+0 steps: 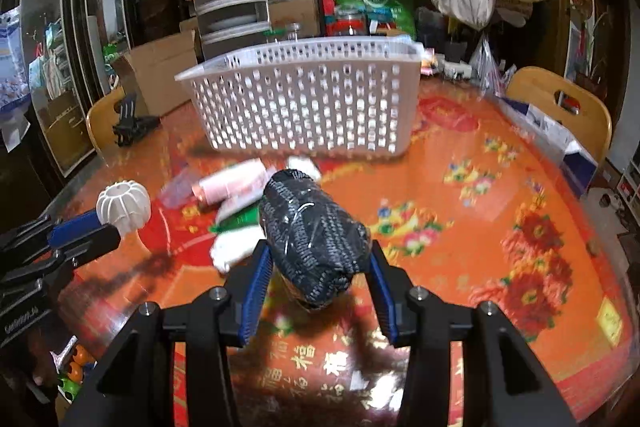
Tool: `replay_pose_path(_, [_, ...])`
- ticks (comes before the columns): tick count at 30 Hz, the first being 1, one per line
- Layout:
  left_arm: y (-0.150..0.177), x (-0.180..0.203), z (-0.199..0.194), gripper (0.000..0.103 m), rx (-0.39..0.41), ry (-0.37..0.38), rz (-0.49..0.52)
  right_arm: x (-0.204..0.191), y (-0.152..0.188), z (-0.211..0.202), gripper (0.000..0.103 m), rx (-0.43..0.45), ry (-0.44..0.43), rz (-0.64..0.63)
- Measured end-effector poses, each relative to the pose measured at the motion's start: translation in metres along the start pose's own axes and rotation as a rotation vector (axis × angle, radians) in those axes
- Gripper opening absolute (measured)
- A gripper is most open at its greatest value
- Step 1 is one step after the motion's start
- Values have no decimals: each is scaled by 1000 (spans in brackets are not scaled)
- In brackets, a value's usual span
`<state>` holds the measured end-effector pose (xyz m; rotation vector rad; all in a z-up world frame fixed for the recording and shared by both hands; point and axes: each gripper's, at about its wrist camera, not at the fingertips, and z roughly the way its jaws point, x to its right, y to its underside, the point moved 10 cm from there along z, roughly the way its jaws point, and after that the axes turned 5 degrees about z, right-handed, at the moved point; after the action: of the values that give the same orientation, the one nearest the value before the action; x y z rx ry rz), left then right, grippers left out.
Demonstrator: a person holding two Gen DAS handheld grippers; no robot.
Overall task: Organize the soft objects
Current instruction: 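Carry the black bundle and white ridged ball over the white basket with both tools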
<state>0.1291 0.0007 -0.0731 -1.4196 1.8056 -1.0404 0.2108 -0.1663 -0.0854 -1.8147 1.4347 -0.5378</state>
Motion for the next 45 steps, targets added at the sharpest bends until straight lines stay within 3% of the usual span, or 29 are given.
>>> replay_pose_path(11, [-83,-12,-11,24,87,-59,39,-13,-70,-29,46,91,-29,-67])
replay_pose_path(20, [-152,-27,19,24,95,-104,37,-4,-128,-24,46,110,-14,-92])
replay_pose_path(31, [-205,-44,92,24,46,-177,49,9,-173,20,45,67,8,-92])
replay_pose_path(45, [-223,-84,204,24,-105,-210,39,6,-204,104,45,-47,11,-96])
